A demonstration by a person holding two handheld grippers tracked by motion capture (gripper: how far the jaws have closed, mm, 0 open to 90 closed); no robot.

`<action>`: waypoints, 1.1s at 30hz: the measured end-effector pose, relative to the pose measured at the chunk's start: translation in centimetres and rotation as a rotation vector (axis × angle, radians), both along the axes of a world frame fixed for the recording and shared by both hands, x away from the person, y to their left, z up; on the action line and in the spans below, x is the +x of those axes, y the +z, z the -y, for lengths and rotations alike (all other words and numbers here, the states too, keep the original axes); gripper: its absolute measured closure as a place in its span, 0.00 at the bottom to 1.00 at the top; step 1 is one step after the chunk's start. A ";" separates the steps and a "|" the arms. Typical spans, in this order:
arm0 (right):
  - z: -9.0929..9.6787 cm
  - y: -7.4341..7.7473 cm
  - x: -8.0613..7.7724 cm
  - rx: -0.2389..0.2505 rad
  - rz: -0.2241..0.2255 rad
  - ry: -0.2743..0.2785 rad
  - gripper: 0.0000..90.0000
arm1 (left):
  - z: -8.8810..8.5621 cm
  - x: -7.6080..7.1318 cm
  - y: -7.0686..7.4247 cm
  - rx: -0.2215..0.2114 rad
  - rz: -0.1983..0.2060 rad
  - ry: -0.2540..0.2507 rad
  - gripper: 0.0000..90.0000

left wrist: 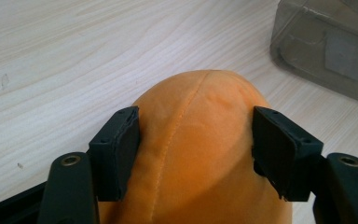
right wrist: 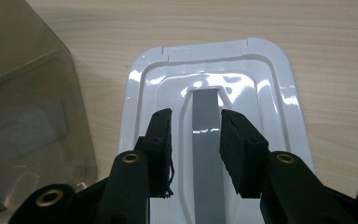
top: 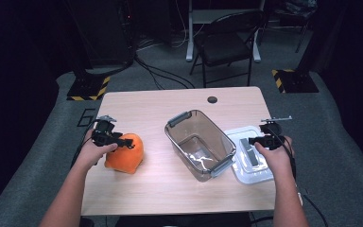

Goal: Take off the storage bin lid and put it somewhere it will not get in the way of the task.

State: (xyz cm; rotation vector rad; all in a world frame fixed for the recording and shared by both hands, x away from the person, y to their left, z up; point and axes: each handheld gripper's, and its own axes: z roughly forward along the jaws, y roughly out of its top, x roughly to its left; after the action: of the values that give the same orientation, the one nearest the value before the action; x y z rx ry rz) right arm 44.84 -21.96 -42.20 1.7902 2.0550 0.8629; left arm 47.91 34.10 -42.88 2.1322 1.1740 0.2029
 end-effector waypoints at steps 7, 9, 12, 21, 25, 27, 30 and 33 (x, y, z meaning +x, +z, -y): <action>0.1 -0.1 0.1 -0.002 0.009 -0.001 0.71 | 0.2 -0.4 0.0 0.036 0.012 -0.031 0.54; 0.1 -0.1 0.1 0.001 0.010 -0.003 0.71 | 0.3 -0.4 0.1 0.043 0.013 -0.037 0.59; 0.2 0.0 0.1 0.005 0.005 -0.009 0.71 | 0.4 -0.5 0.0 0.033 0.017 -0.021 0.64; 0.4 0.1 0.0 0.009 0.010 -0.019 0.71 | -0.1 -0.5 0.7 0.011 -0.009 0.024 0.77; 0.2 0.2 0.0 0.009 0.023 -0.010 0.71 | 0.1 -0.7 1.4 0.032 -0.004 0.016 0.78; 0.1 0.1 0.0 0.006 0.025 -0.005 0.71 | 0.0 -0.8 1.5 0.034 0.002 0.024 0.78; 0.0 0.0 -0.1 0.007 0.018 -0.004 0.71 | -0.1 -0.8 1.7 0.033 0.005 0.040 0.79; 0.0 0.1 0.0 0.008 0.025 0.000 0.71 | -0.1 -0.7 1.9 0.041 0.016 0.043 0.79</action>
State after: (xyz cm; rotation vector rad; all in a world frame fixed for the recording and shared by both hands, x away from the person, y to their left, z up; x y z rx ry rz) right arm 44.80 -21.99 -42.13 1.7741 2.0395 0.8901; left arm 47.16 34.22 -40.98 2.1387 1.2168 0.2650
